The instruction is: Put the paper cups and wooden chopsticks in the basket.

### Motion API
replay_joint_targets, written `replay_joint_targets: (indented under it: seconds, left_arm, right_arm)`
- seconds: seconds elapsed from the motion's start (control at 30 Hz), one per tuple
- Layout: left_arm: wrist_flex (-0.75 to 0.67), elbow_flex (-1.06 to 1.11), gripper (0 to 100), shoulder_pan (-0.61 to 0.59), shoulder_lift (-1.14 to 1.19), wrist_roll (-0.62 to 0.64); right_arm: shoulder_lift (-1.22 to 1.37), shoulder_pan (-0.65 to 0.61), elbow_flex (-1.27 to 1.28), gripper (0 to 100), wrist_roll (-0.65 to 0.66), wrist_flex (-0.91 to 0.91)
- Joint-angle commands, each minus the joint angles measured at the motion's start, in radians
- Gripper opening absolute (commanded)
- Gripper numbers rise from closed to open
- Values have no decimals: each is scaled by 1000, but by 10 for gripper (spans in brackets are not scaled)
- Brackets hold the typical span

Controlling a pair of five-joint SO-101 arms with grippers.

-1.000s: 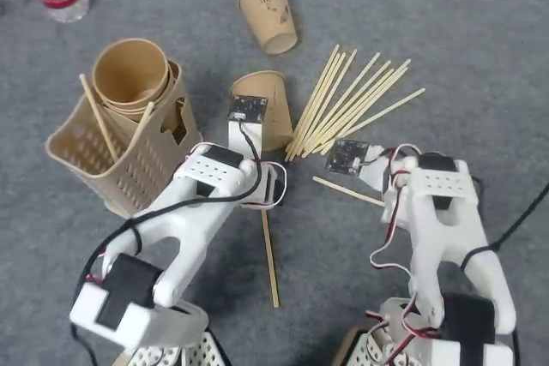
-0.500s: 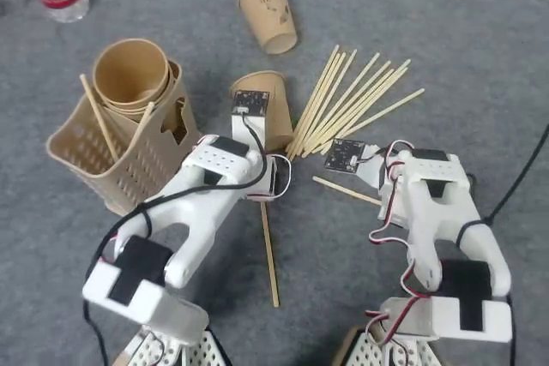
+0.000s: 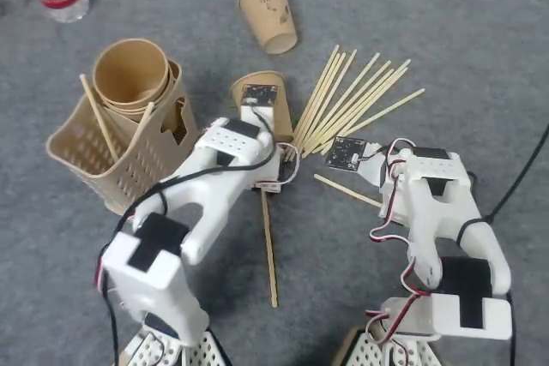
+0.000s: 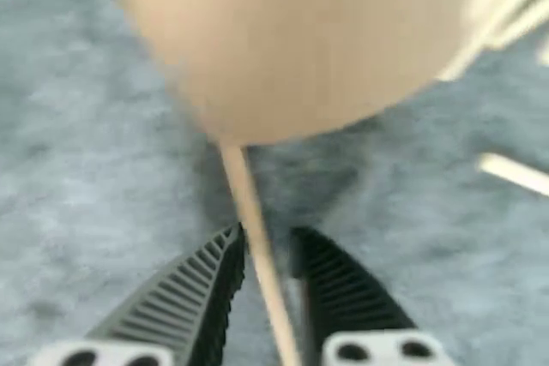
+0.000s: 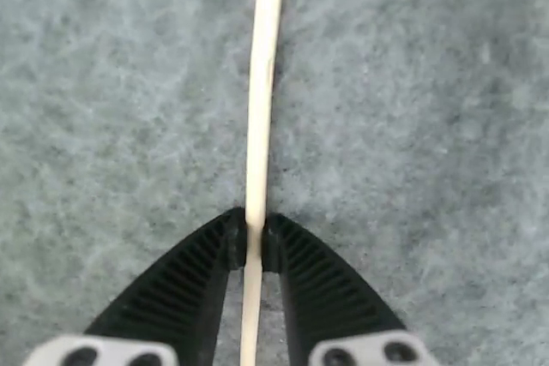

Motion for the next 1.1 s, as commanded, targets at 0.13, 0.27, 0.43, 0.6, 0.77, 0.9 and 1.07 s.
replay_joint_targets:
  seconds: [0.13, 0.27, 0.43, 0.6, 0.77, 0.9, 1.07]
  left_arm:
    - [20, -51, 10, 41, 14, -54]
    - [18, -53, 9, 43, -15, -64]
    - [60, -54, 9, 43, -117, -153]
    - [120, -54, 9, 41, -276, -195]
    - [207, -54, 9, 43, -465, -199]
    - [272, -54, 9, 43, -632, -267]
    - [310, -56, 9, 34, -901, -354]
  right_arm:
    - [8, 10, -25, 7, 9, -2]
    - [-76, 47, -26, 7, 9, -1]
    - [-332, 111, -26, 7, 5, 56]
    - [-595, 110, -26, 7, 2, 171]
    - [-777, 94, -25, 7, -97, 222]
    - [-865, 94, -25, 7, -132, 266]
    - [-934, 91, -26, 7, -189, 314]
